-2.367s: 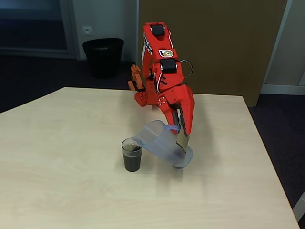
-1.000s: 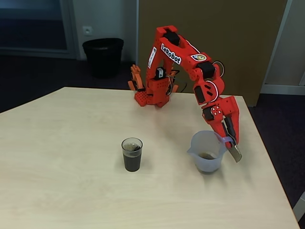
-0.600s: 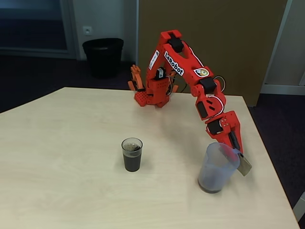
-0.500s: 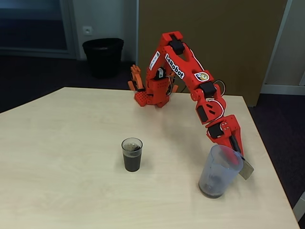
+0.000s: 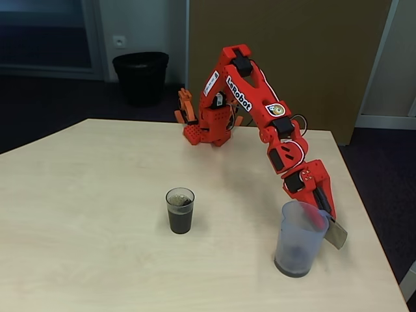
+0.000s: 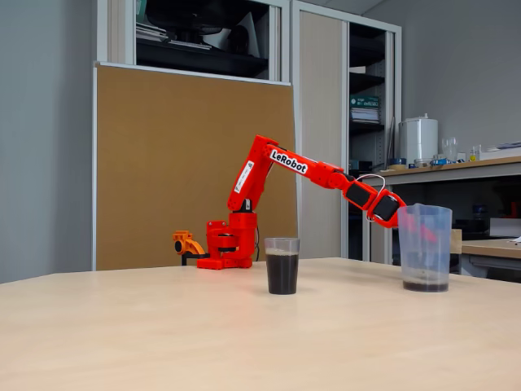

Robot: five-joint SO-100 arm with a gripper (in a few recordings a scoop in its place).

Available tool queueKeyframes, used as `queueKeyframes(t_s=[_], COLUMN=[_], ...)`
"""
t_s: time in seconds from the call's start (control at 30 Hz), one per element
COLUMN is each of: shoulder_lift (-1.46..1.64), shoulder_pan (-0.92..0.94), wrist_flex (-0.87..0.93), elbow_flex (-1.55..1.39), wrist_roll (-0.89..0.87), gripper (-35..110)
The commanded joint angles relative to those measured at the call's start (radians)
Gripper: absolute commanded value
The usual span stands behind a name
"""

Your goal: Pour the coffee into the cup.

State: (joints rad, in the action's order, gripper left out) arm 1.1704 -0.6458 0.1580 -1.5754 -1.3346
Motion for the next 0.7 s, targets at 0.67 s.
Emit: queueKeyframes(t_s=[0.67], shoulder_lift=[0.146], shoulder_pan=[-0.006], wrist_flex=[0.014], elbow_flex=[-0.114], wrist_roll=[-0.147], gripper=[13])
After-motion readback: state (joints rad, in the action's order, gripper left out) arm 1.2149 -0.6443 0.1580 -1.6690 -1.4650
